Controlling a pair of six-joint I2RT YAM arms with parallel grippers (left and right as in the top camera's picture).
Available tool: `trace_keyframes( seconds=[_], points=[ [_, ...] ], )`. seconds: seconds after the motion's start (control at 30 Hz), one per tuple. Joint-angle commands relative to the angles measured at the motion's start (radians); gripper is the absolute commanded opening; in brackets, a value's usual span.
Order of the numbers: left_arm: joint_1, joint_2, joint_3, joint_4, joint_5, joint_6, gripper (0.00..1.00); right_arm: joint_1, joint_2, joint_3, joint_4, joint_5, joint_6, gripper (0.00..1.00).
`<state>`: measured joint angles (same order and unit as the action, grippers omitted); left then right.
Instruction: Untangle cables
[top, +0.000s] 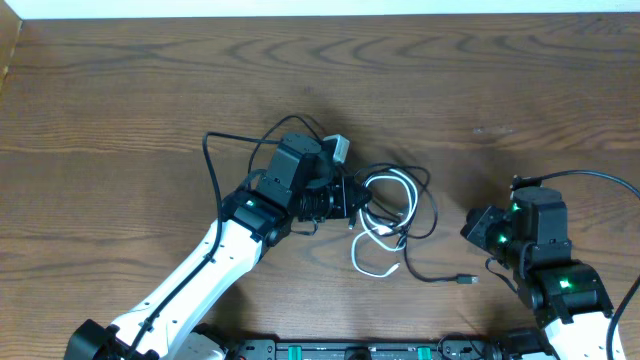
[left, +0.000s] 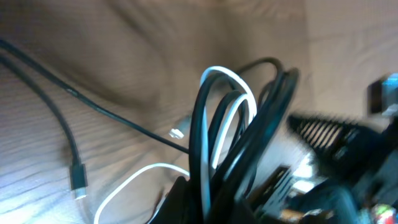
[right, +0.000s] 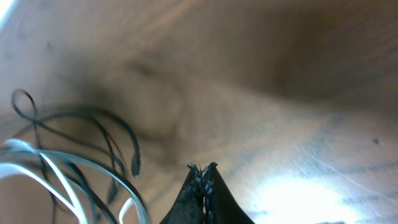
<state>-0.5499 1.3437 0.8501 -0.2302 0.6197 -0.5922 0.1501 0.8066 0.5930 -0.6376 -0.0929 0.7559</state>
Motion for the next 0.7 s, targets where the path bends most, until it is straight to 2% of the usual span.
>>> trace_keyframes(
  seconds=[0.0,0.13,0.33,0.43,0.5,0.67],
  points=[
    [0.003,-0.008,-0.002,-0.04,-0.002,0.167,0.08,0.0,-0.008,0.014,0.043,0.047,0.055,0.05],
    [0.003,-0.008,-0.002,-0.069,-0.002,0.22,0.08,0.002,-0.008,0.014,0.083,-0.082,0.032,0.16],
    [0.003,-0.008,-0.002,-0.053,-0.002,0.233,0.08,0.002,0.001,0.014,0.087,-0.436,-0.172,0.23],
    [0.003,-0.008,-0.002,-0.053,-0.002,0.233,0.08,0.002,0.019,0.014,0.077,-0.518,-0.207,0.22],
    [0.003,-0.009,-0.002,-0.053,0.008,0.233,0.08,0.002,0.035,0.014,0.078,-0.546,-0.216,0.17],
    [0.003,-0.009,-0.002,-0.032,0.125,0.27,0.08,0.002,0.095,0.014,0.111,-0.673,-0.245,0.13]
  ],
)
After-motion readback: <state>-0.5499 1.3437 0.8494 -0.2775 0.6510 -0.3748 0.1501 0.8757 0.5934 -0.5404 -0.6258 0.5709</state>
